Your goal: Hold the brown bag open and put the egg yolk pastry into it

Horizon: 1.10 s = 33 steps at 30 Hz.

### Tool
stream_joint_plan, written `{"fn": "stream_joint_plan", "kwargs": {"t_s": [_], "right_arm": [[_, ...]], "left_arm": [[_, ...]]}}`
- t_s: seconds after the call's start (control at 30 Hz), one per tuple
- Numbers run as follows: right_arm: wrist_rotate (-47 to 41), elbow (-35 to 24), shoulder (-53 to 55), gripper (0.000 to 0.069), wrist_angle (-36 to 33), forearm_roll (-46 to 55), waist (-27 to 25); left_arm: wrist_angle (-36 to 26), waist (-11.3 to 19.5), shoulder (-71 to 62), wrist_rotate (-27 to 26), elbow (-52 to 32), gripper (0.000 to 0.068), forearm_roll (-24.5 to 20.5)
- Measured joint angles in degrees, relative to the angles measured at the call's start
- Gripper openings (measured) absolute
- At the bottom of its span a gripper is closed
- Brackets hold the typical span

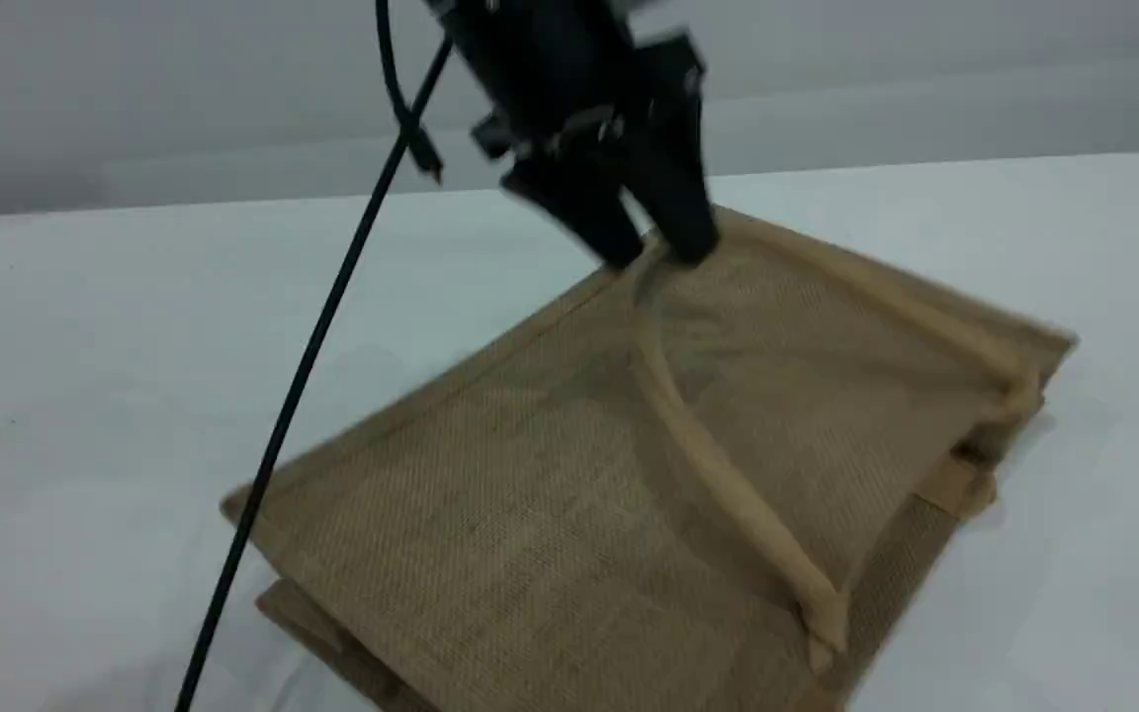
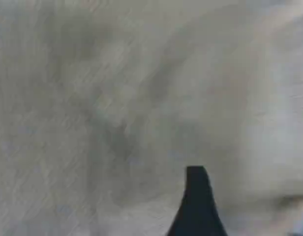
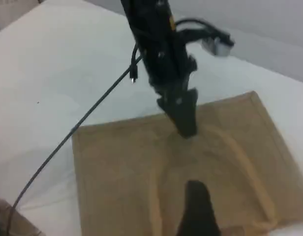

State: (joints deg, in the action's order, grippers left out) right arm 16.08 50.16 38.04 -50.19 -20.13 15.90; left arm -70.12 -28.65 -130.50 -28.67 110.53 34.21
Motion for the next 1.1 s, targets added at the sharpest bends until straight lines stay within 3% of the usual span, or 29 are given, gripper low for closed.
{"fn": "stream_joint_plan", "kwargs": {"t_s": [0.13,0.23,0.5,0.7,1.1], "right_arm": [[-2.5,0.0,-1.0,0.0443,-0.4,2.1,0.0],[-3.1,0.0,-1.0,0.0443,-3.5,3.2,0.0],[-8.3,-0.3,-2.7,0.0443,-15.7,8.9,0.0],[-8.5,-4.9,-9.4,0.0443,-14.8,10.2,0.0],[-13.0,-20.7,-28.5,0.0443,-9.9,14.5,0.0]], "left_arm": [[0.1,0.0,0.6,-2.6,0.7,0.0482,5.3],[0.1,0.0,0.9,-2.4,0.7,0.0482,5.7],[0.0,0.0,8.7,2.0,0.6,0.0482,-6.2],[-0.2,0.0,16.6,6.3,0.4,0.0482,-12.0],[0.1,0.0,32.5,9.1,-5.7,0.0482,-14.4]]}}
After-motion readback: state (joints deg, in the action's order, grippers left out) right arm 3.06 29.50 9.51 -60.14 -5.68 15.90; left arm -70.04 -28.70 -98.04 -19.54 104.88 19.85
